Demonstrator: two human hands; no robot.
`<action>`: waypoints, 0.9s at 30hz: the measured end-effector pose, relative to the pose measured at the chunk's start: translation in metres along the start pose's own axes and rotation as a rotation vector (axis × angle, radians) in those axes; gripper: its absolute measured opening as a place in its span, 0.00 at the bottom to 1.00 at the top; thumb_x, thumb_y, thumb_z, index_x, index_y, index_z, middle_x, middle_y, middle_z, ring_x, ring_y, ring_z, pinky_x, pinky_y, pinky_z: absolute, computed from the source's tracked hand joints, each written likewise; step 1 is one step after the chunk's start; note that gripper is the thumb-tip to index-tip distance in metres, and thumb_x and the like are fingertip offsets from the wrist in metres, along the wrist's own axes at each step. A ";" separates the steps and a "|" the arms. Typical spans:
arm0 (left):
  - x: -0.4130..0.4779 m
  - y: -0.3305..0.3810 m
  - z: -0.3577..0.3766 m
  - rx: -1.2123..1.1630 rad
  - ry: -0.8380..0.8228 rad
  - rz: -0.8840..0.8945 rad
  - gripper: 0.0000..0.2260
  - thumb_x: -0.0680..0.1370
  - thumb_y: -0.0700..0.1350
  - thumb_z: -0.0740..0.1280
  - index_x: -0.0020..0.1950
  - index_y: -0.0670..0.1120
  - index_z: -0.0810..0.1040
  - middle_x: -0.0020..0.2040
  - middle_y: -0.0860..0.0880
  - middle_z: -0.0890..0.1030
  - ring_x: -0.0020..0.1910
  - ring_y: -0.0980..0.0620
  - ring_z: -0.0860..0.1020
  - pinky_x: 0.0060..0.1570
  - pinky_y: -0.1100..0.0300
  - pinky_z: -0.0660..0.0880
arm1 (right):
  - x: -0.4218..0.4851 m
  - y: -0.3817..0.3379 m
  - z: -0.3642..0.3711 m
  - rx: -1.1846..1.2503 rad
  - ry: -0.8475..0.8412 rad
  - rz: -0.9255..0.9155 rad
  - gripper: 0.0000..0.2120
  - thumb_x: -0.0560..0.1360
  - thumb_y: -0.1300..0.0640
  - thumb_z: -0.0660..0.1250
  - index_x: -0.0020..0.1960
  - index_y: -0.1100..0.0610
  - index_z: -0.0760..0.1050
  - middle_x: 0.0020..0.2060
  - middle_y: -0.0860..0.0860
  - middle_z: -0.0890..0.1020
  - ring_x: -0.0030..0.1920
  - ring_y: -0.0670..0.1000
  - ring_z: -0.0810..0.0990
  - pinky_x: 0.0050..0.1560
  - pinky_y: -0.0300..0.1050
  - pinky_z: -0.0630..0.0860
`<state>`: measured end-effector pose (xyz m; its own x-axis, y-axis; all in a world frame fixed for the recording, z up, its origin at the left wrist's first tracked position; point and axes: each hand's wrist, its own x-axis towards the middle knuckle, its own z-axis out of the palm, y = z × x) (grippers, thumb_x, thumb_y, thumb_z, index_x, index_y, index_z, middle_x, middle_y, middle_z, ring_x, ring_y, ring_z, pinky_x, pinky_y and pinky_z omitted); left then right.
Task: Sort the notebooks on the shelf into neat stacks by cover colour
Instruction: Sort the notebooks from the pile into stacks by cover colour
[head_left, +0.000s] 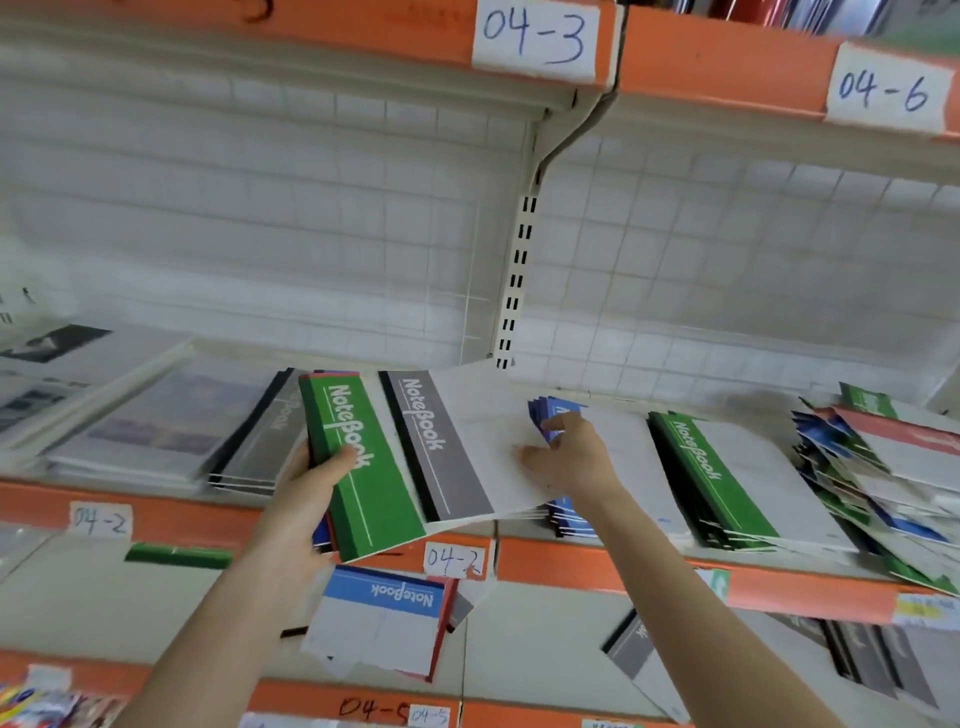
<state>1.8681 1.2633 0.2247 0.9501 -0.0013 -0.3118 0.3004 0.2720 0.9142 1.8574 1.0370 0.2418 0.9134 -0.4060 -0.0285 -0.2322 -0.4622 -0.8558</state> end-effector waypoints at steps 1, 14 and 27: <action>0.000 0.003 -0.008 -0.005 0.029 0.005 0.11 0.78 0.43 0.64 0.60 0.53 0.72 0.45 0.48 0.79 0.39 0.50 0.77 0.35 0.58 0.70 | 0.003 0.000 0.003 0.002 -0.024 -0.007 0.07 0.72 0.64 0.67 0.44 0.56 0.69 0.33 0.47 0.71 0.39 0.54 0.73 0.36 0.40 0.71; 0.027 0.039 -0.136 -0.031 0.143 0.004 0.15 0.76 0.33 0.61 0.59 0.50 0.71 0.44 0.46 0.79 0.40 0.47 0.77 0.35 0.56 0.70 | 0.011 -0.048 0.100 -0.111 0.056 -0.049 0.15 0.74 0.66 0.61 0.60 0.65 0.70 0.51 0.60 0.78 0.55 0.60 0.77 0.51 0.49 0.74; 0.061 0.076 -0.238 0.073 0.050 0.003 0.14 0.76 0.35 0.64 0.58 0.50 0.73 0.44 0.47 0.80 0.41 0.47 0.79 0.35 0.57 0.71 | -0.004 -0.090 0.196 -0.792 0.076 -0.066 0.15 0.78 0.51 0.58 0.59 0.59 0.71 0.50 0.54 0.77 0.52 0.56 0.77 0.43 0.44 0.69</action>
<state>1.9291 1.5127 0.2132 0.9462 0.0483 -0.3199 0.3045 0.2011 0.9311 1.9404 1.2344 0.2174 0.9147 -0.3981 0.0692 -0.3733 -0.8981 -0.2324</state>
